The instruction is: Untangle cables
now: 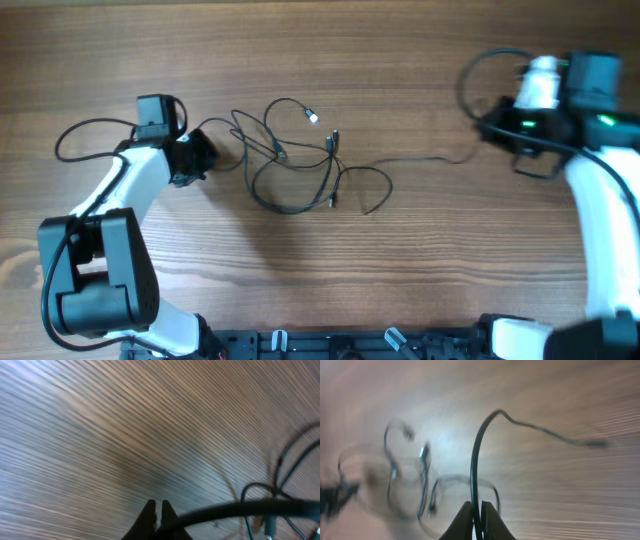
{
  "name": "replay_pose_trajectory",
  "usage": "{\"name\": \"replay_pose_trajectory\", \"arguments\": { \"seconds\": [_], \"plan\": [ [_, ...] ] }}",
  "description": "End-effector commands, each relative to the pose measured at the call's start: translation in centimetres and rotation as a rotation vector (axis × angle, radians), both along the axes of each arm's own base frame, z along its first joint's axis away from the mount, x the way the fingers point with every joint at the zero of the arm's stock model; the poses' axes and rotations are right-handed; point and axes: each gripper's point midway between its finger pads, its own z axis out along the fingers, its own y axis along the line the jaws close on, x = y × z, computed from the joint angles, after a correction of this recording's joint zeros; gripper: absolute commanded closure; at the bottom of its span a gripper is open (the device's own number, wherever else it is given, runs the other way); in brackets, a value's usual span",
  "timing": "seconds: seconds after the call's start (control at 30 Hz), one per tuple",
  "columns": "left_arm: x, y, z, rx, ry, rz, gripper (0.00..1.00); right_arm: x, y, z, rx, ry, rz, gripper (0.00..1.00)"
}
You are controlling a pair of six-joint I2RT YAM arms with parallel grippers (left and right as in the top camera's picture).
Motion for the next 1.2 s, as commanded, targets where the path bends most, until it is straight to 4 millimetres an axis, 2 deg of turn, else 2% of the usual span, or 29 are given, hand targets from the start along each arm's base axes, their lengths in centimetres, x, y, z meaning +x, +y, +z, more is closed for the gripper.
{"name": "replay_pose_trajectory", "arguments": {
  "seconds": [0.0, 0.17, 0.23, 0.33, 0.4, 0.43, 0.47, 0.53, 0.57, 0.6, 0.67, 0.73, 0.8, 0.97, 1.07, 1.17],
  "plan": [
    [0.1, -2.6, 0.6, -0.039, -0.013, -0.059, 0.91, -1.2, 8.3, -4.9, 0.055, 0.177, 0.281, 0.92],
    [0.1, -3.2, 0.6, -0.034, -0.017, -0.077, 0.88, -2.7, 12.4, -9.5, -0.042, 0.304, 0.406, 0.88],
    [0.1, -3.2, 0.6, -0.035, -0.016, -0.077, 0.87, -3.0, 13.8, -10.7, -0.057, 0.314, 0.472, 0.82],
    [0.1, -3.2, 0.5, -0.035, -0.016, -0.077, 0.85, -3.6, 16.2, -12.4, -0.09, 0.299, 0.616, 0.68],
    [0.1, -3.2, 0.5, -0.035, -0.016, -0.077, 0.85, -4.6, 18.1, -13.4, -0.108, 0.303, 0.702, 0.64],
    [0.1, -3.2, 0.5, -0.035, -0.016, -0.077, 0.85, -4.9, 19.1, -13.7, -0.112, 0.299, 0.732, 0.6],
    [0.1, -3.2, 0.5, -0.035, -0.016, -0.077, 0.84, -5.2, 20.0, -13.8, -0.118, 0.282, 0.766, 0.51],
    [0.1, -3.2, 0.5, -0.035, -0.015, -0.077, 0.84, -5.5, 21.7, -13.7, -0.122, 0.243, 0.816, 0.42],
    [0.1, -3.2, 0.5, -0.035, -0.015, -0.077, 0.83, -5.8, 22.5, -13.6, -0.124, 0.226, 0.838, 0.34],
    [0.1, -3.2, 0.5, -0.035, -0.015, -0.077, 0.82, -5.9, 23.0, -13.8, -0.147, 0.211, 0.854, 0.25],
    [0.1, -3.2, 0.5, -0.035, -0.015, -0.077, 0.82, -5.5, 22.8, -14.3, -0.259, 0.18, 0.857, 0.18],
    [0.1, -3.2, 0.5, -0.035, -0.015, -0.077, 0.82, -5.1, 22.5, -14.8, -0.352, 0.15, 0.855, 0.17],
    [0.1, -3.2, 0.5, -0.035, -0.015, -0.077, 0.82, -5.6, 22.5, -15.5, -0.403, 0.137, 0.89, 0.17],
    [0.1, -2.6, 0.4, -0.003, -0.011, -0.065, 0.81, -7.8, 22.0, -17.8, -0.415, 0.181, 0.919, 0.18],
    [0.0, -2.3, 0.3, 0.011, -0.01, -0.059, 0.81, -7.8, 22.0, -19.3, -0.389, 0.171, 0.855, 0.22],
    [0.0, -2.3, 0.2, 0.011, -0.008, -0.059, 0.81, -7.2, 22.5, -20.0, -0.37, 0.119, 0.834, 0.43]
  ]
}}
